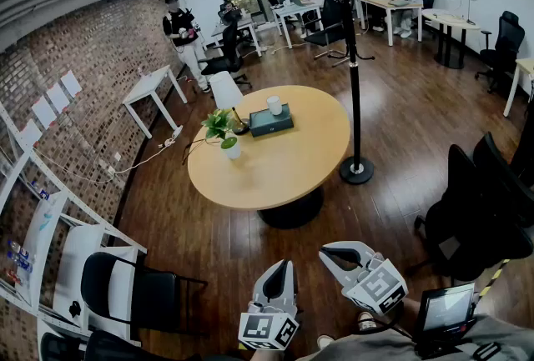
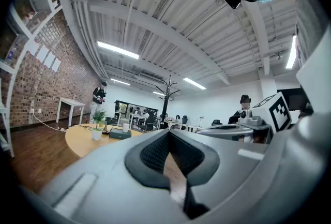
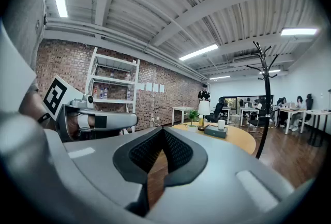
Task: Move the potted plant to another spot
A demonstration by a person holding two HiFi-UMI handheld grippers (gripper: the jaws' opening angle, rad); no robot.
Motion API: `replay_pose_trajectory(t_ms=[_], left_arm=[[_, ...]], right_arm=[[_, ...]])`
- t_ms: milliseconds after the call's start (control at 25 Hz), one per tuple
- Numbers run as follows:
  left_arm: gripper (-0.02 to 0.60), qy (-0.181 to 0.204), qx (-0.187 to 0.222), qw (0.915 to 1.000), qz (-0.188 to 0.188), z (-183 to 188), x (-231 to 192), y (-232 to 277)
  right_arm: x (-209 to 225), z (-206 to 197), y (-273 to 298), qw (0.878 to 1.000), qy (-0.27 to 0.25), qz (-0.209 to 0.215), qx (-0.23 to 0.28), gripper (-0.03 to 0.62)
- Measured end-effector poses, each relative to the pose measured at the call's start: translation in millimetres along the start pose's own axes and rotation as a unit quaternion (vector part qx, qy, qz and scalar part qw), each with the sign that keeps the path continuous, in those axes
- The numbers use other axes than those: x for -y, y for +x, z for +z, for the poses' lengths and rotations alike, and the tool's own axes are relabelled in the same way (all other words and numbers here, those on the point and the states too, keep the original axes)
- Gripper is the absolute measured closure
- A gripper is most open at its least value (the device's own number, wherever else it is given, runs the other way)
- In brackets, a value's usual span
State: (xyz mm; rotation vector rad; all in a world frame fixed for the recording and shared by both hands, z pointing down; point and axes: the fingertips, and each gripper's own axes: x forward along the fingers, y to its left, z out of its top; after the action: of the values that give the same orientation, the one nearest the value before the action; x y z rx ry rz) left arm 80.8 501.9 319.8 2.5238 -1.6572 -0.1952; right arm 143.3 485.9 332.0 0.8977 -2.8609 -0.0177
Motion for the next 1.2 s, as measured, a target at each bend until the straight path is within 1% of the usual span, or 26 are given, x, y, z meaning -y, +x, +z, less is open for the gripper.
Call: replay_pose_trajectory(t_ms=[200,440,640,760,880,1000,1080,1200], left_arm=[[0.580,-0.007,-0.009,0.9999,0.010,-4.5,-29.2,-21.4],[0.580,-0.017,-0.023,0.9995,-0.012,-7.6,-41.8,-31.4],[0.580,-0.018,-0.025,0.9994,-0.013,-9.1,-58.6,-25.2],[0.580,-0.019,-0.029,0.9994,-0.006,-11.1,-73.0,-9.0],[0.580,-0.013,-0.031,0.9994,0.005,-11.7,-93.3,17.5],[0.580,-0.010,-0.028,0.9994,0.020,-9.0,-114.0,55.9],[0.580,-0.012,-0.019,0.9994,0.028,-4.2,-126.2,84.0],[0.580,-0.004,-0.011,0.9992,0.039,1.8,-148.8,129.9]], right_arm=[[-24.4,-1.4,25.8,1.000,0.004,0.006,-0.005,0.586],[-41.9,-4.6,38.2,1.000,0.010,-0.005,-0.018,0.586],[-41.3,-2.6,60.9,1.000,0.007,0.002,-0.017,0.586],[-26.4,-3.6,79.5,1.000,0.009,0.006,-0.016,0.586],[-1.5,-5.4,104.2,1.000,0.014,0.012,-0.009,0.586],[33.6,-3.1,130.6,1.000,0.017,0.020,-0.002,0.586],[59.2,1.8,146.1,1.000,0.016,0.026,0.004,0.586],[98.7,6.9,173.3,0.999,0.020,0.036,0.004,0.586]])
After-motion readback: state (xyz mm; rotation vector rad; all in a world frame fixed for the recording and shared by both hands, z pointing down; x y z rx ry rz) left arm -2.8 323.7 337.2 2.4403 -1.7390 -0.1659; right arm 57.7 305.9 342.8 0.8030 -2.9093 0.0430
